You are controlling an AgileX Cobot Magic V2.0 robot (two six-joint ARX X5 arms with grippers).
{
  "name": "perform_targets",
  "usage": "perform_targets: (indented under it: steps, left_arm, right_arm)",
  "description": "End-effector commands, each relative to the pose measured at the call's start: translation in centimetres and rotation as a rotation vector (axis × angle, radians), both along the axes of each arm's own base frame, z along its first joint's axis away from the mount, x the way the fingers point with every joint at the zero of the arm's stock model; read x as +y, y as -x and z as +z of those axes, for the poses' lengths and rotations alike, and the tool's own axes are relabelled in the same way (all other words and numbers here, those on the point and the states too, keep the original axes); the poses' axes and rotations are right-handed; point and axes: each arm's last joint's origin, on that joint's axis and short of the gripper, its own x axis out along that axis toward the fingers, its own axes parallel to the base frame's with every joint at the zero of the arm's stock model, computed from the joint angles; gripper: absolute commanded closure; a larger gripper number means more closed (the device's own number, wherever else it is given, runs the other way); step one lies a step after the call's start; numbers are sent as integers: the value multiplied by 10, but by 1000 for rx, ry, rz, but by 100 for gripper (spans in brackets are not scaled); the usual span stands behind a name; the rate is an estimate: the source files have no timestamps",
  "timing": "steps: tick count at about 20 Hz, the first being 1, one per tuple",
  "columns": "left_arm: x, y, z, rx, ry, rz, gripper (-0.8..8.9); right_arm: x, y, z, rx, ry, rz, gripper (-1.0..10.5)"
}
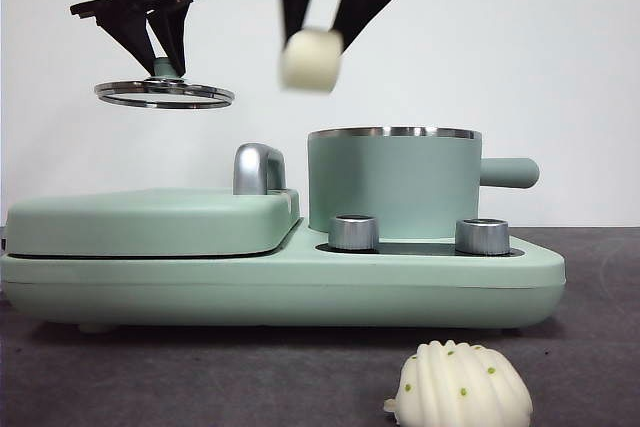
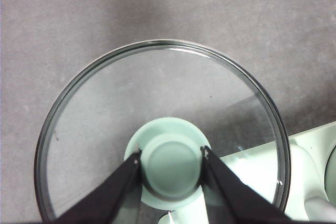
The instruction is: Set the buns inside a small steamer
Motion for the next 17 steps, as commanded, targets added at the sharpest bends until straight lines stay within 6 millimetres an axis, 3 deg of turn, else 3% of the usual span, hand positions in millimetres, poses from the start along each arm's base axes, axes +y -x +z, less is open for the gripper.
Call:
perform_targets:
  steps: [1, 4, 7, 11, 17]
  left_arm:
    - [1, 5, 17, -73, 22, -1, 758]
    - [1, 4, 17, -77, 23, -1, 758]
    - [1, 4, 18, -81, 24, -1, 758]
    - [1, 4, 18, -87, 25, -1, 758]
    - [1, 4, 18, -86, 25, 0, 758]
  right_arm:
    - [-12, -26, 8, -44, -2, -18, 789]
    - [-29, -59, 8, -50, 6, -79, 789]
    - [-33, -86, -8, -15, 10, -96, 789]
    - [-30, -106, -38, 40, 58, -94, 789]
    - [-24, -120, -68, 110, 67, -82, 786]
